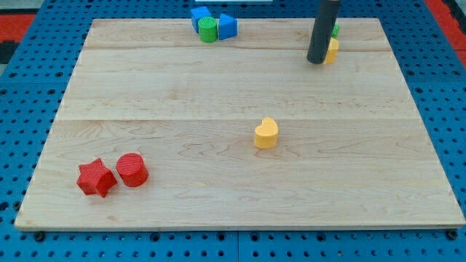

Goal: Push the yellow heart closer to yellow hexagon

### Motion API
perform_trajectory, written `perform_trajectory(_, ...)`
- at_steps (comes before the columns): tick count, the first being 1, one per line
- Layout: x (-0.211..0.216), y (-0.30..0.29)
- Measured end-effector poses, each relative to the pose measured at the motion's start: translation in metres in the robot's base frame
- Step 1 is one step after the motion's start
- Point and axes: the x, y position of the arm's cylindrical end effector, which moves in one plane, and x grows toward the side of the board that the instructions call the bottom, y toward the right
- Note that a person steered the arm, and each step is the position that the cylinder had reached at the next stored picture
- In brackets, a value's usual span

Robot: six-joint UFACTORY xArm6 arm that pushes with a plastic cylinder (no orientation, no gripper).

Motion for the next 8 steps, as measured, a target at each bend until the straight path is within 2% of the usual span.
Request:
perform_trajectory(1,0.014,0.001)
perform_trajectory(2,0.111,0.019)
perform_trajectory(3,0.207,-0.023)
perform_trajectory(4,0.255,-0.071)
perform_trajectory(5,0.21,-0.114)
perform_trajectory(6,0.172,-0.124)
perform_trajectory(8,0.143,-0.089)
